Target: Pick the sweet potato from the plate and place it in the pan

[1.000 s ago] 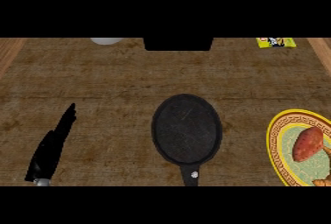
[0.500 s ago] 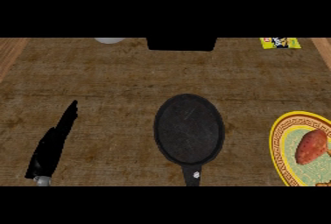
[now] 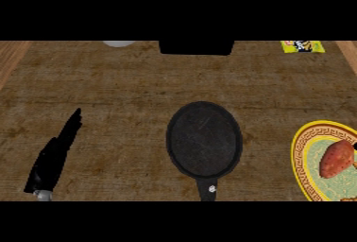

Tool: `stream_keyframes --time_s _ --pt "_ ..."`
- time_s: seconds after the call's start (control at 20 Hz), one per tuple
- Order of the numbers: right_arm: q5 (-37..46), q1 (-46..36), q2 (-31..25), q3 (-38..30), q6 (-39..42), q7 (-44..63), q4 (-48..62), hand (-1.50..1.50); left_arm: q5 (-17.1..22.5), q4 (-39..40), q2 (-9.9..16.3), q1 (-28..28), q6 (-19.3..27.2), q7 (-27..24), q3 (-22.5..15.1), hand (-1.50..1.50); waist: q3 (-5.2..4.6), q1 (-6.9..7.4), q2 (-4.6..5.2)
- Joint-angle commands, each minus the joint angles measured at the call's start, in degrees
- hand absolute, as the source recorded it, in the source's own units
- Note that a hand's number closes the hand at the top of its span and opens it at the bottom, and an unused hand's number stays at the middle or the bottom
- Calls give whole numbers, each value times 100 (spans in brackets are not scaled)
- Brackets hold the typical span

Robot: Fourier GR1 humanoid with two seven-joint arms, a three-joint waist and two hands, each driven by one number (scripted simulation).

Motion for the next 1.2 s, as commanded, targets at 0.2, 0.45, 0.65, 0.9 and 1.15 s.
stream_keyframes --time_s 0.2,0.45,0.65,0.9,1.15 --pt "-295 -601 40 405 518 966 435 -150 -247 -203 -184 245 135 55 -72 0 1 -71 -22" --pt "-283 -1088 232 829 616 1059 1056 -150 -34 129 -75 -218 -209 180 170 0 1 -32 5" --pt "-239 -1091 365 1095 366 1282 828 -150 -150 98 -245 -61 -33 9 191 0 -2 -97 -21" --pt "-211 -1275 596 1321 287 1238 1167 -150 -138 -250 -154 190 -194 127 176 0 1 -54 -22" --pt "-272 -1307 621 1336 609 1002 1549 -150 -195 -293 -239 391 -203 -6 206 0 2 -79 -25"
